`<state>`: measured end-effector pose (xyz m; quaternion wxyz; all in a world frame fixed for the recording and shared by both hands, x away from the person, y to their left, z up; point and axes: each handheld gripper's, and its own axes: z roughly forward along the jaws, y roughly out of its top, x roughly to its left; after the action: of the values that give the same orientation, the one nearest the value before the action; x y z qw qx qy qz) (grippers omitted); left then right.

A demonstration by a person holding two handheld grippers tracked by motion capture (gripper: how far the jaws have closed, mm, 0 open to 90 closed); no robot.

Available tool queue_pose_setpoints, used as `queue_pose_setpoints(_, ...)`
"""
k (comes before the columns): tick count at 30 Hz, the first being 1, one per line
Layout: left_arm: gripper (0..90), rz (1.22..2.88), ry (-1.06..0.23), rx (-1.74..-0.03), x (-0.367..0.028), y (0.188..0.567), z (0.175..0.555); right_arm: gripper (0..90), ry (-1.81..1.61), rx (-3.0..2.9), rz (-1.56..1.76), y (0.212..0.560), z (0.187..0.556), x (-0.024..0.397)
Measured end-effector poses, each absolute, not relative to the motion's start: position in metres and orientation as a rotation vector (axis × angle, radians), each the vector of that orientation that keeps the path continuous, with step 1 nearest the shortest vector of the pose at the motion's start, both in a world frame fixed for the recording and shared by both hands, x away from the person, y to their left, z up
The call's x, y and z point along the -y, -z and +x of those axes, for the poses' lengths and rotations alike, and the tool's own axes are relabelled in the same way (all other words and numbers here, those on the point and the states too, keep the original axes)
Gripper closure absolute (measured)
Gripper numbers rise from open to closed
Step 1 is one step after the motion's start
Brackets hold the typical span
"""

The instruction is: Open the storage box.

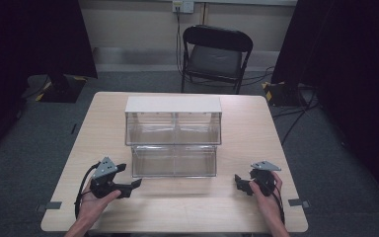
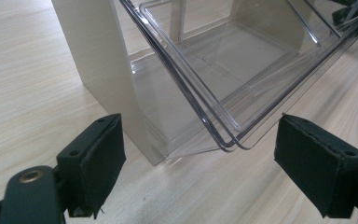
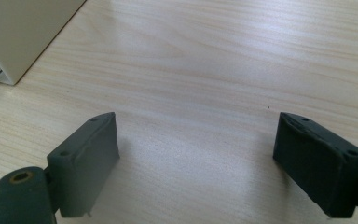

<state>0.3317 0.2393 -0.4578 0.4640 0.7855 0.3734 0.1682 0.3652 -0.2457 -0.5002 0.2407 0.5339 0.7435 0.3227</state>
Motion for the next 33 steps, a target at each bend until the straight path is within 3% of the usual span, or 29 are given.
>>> queue_pose_setpoints(33, 15.9, 1.859, -0.409, -0.903, -0.2395, 0.4499, 0.3312, 13.2, -0.883, -2.035, 1.46, 0.5002, 0.3652, 0.2457)
